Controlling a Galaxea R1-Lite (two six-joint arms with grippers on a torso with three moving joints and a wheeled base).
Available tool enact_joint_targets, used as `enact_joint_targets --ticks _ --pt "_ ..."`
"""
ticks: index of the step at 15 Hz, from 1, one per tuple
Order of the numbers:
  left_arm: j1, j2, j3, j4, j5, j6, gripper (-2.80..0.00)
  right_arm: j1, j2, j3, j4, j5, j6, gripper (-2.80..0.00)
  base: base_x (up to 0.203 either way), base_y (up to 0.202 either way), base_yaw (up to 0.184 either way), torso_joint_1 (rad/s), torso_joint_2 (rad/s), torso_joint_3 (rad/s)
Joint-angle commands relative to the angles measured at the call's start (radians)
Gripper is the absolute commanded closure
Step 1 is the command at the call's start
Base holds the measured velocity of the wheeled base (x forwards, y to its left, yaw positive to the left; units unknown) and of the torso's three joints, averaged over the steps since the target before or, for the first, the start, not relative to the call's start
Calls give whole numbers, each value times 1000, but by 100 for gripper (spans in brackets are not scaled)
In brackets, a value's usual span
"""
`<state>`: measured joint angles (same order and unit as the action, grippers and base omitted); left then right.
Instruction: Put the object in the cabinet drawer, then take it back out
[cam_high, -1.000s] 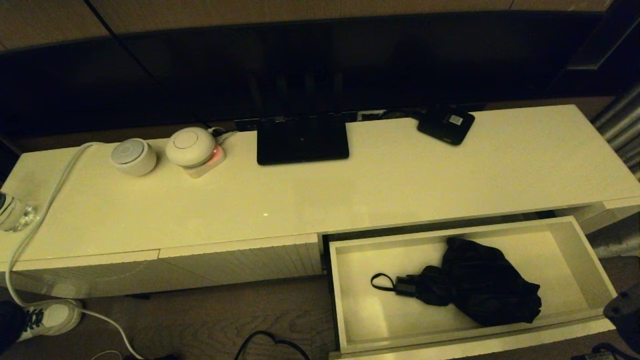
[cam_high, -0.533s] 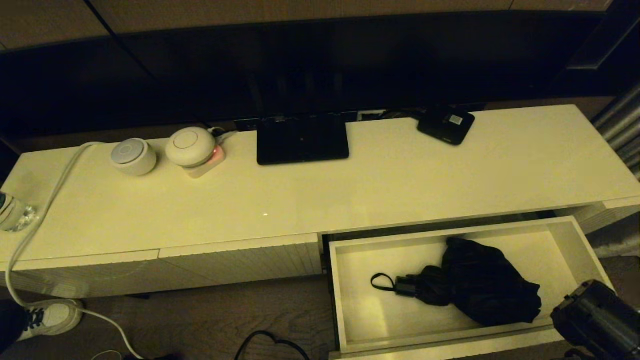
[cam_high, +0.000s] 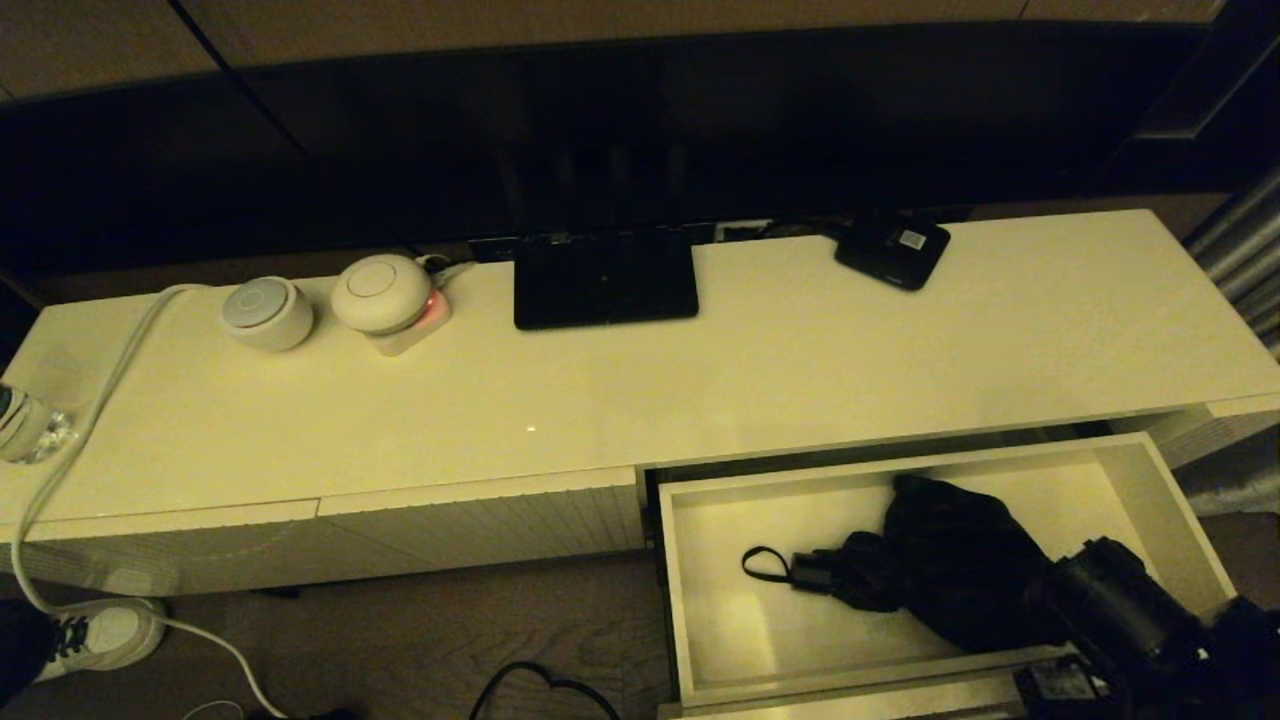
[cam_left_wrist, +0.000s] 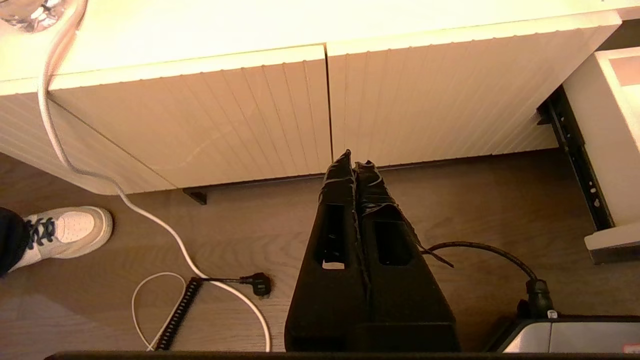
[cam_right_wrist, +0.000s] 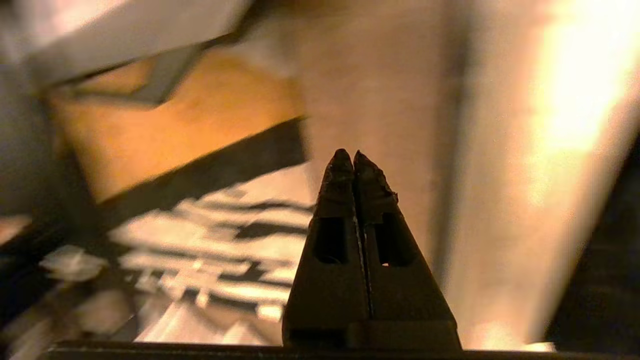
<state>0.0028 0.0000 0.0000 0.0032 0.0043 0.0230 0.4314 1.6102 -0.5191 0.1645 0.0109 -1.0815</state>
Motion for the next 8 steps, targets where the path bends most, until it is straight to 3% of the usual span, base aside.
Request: enact_joint_targets --ticks 1,8 --pt "0 0 3 0 0 0 0 -37 41 -7 -87 -1 -7 0 0 0 0 0 0 0" --pt "0 0 3 0 0 0 0 -54 30 -33 -292 -108 -15 0 0 0 0 0 0 0"
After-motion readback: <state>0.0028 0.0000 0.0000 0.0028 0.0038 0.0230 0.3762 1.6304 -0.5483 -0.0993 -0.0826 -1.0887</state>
